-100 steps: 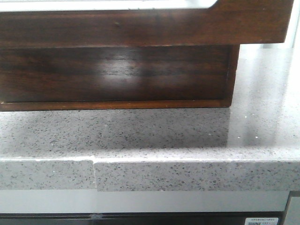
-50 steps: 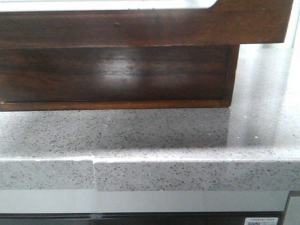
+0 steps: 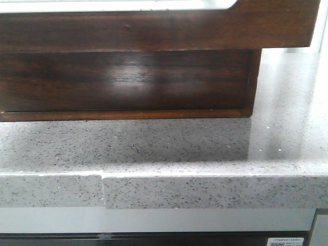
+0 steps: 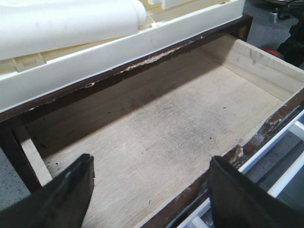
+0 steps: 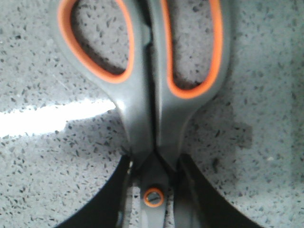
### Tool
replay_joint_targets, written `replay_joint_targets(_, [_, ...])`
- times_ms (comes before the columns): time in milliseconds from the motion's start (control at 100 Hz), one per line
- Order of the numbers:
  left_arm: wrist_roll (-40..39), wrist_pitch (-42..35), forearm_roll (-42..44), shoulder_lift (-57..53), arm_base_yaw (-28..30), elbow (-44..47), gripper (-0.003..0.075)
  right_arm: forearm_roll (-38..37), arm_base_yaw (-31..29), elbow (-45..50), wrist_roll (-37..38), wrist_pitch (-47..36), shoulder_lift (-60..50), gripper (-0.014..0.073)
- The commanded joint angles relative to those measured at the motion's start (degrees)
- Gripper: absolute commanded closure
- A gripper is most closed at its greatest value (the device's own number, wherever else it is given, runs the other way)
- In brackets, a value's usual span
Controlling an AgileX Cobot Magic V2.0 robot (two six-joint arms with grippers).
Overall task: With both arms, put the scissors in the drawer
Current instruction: 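Carry the scissors with the right gripper over the open drawer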
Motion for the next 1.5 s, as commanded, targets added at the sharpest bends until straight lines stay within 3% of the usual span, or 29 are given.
replay_joint_targets(0, [-0.5, -3.7, -1.9, 0.4, -0.4, -1.9, 0.0249, 0.0, -0.2, -1.7, -0.6, 0.3, -2.5, 0.0619])
replay_joint_targets(320, [-0.5, -3.7, -1.9, 0.4, -0.4, -1.9, 0.0249, 0.6, 2.4, -7.2, -0.9, 1.2, -12.1, 0.0619])
replay_joint_targets(630, [-0.5, -3.7, -1.9, 0.4, -0.4, -1.9, 0.0249, 2.3, 12.1, -20.9, -4.2, 1.5, -25.8, 0.0619])
replay_joint_targets(750, [-0.5, -3.7, -1.9, 0.4, -0.4, -1.9, 0.0249, 7.2, 18.2, -24.5, -10.3, -1.0, -29.7, 0.0619])
replay_joint_targets(1030, [-0.5, -3.7, -1.9, 0.4, -0.4, -1.9, 0.0249, 21.5, 36.7, -25.3, -32.4, -2.9, -32.4, 0.0619])
replay_joint_targets(1270, [-0.5, -3.7, -1.9, 0.4, -0.4, -1.9, 0.0249, 21.7, 51.5, -25.3, -44.4, -1.4, -28.3, 0.0619])
replay_joint_targets(1490, [-0.5, -3.7, -1.9, 0.4, -0.4, -1.9, 0.0249, 21.4, 54.8, -25.3, -48.0, 1.5, -22.8, 0.0619])
